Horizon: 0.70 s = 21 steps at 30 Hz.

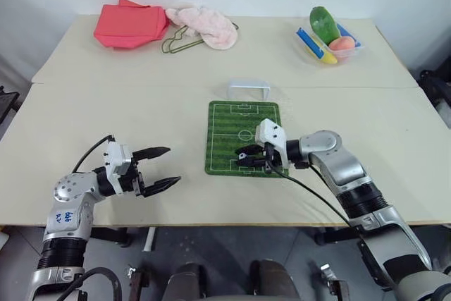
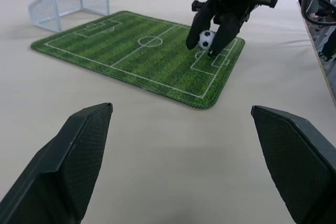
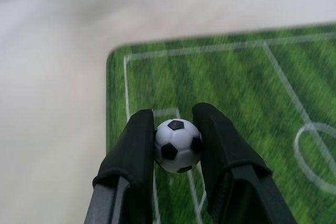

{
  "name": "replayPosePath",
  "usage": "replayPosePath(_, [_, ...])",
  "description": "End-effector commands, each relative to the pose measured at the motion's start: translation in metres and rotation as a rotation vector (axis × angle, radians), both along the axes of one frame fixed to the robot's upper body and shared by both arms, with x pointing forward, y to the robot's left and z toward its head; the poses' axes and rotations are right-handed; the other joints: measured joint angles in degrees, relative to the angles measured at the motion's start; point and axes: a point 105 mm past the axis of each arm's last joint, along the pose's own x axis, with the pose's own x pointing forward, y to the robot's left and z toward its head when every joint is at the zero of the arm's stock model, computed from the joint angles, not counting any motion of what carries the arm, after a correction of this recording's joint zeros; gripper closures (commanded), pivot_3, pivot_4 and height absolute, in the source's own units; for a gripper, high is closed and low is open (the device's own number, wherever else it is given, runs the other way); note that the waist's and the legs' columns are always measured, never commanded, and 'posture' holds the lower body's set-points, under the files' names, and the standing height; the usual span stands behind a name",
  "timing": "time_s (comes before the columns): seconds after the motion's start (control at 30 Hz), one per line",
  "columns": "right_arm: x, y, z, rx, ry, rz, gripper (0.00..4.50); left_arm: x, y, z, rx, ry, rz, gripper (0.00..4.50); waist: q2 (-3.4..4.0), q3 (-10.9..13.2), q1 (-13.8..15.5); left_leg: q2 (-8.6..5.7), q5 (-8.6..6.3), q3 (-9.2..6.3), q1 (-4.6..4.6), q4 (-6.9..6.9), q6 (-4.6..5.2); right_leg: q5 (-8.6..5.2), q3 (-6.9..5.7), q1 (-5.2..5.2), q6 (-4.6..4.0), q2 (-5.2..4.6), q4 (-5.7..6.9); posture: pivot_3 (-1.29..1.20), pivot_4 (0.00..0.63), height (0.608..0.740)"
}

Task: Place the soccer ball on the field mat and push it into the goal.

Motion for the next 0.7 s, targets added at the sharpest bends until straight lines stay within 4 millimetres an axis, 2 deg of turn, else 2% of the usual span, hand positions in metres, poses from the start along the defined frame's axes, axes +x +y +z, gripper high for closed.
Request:
replayPosePath(0.03, [0.0050,-0.0032,0.0065,0.007,-0.037,0.005,3.65,-0.0036,0.0014,0.0091,-0.017,-0.051,0.024,0.00,0.00,0.0,0.0,0.02,0.00,-0.01,0.00,0.00,-0.01,0.00,-0.02,0.00,0.00,0.00,0.00,0.00,0.150,0.740])
replayPosePath(0.4, [0.0086,-0.0001,0.0016,0.012,-0.024,0.012,3.65,-0.0048,-0.0005,0.0081,-0.025,-0.053,0.055,0.00,0.00,0.0,0.1,0.09,0.00,-0.01,0.01,0.00,-0.01,0.00,0.02,0.01,0.00,-0.04,0.00,0.00,0.150,0.740])
replayPosePath(0.47, [0.0088,0.0005,0.0002,0.009,-0.020,0.012,2.89,-0.0014,0.0002,0.0098,-0.023,-0.061,0.064,0.00,0.00,0.0,0.1,0.08,0.00,-0.01,0.01,0.00,-0.01,0.00,0.01,0.01,0.00,-0.04,0.00,0.00,0.150,0.740])
replayPosePath(0.57, [0.0079,0.0002,0.0015,0.013,-0.029,0.021,2.01,0.0017,-0.0001,0.0115,-0.022,-0.068,0.069,0.00,0.00,0.0,0.1,0.07,0.00,-0.02,0.01,0.00,-0.01,0.00,0.01,0.02,0.00,-0.04,0.01,0.00,0.150,0.740])
replayPosePath(0.7, [0.0074,-0.0013,0.0027,0.007,-0.039,0.024,2.01,0.0027,-0.0010,0.0113,-0.023,-0.068,0.068,0.00,0.00,0.0,0.1,0.07,0.00,-0.01,0.01,0.00,-0.01,0.00,0.00,0.02,0.00,-0.03,0.00,0.00,0.150,0.740])
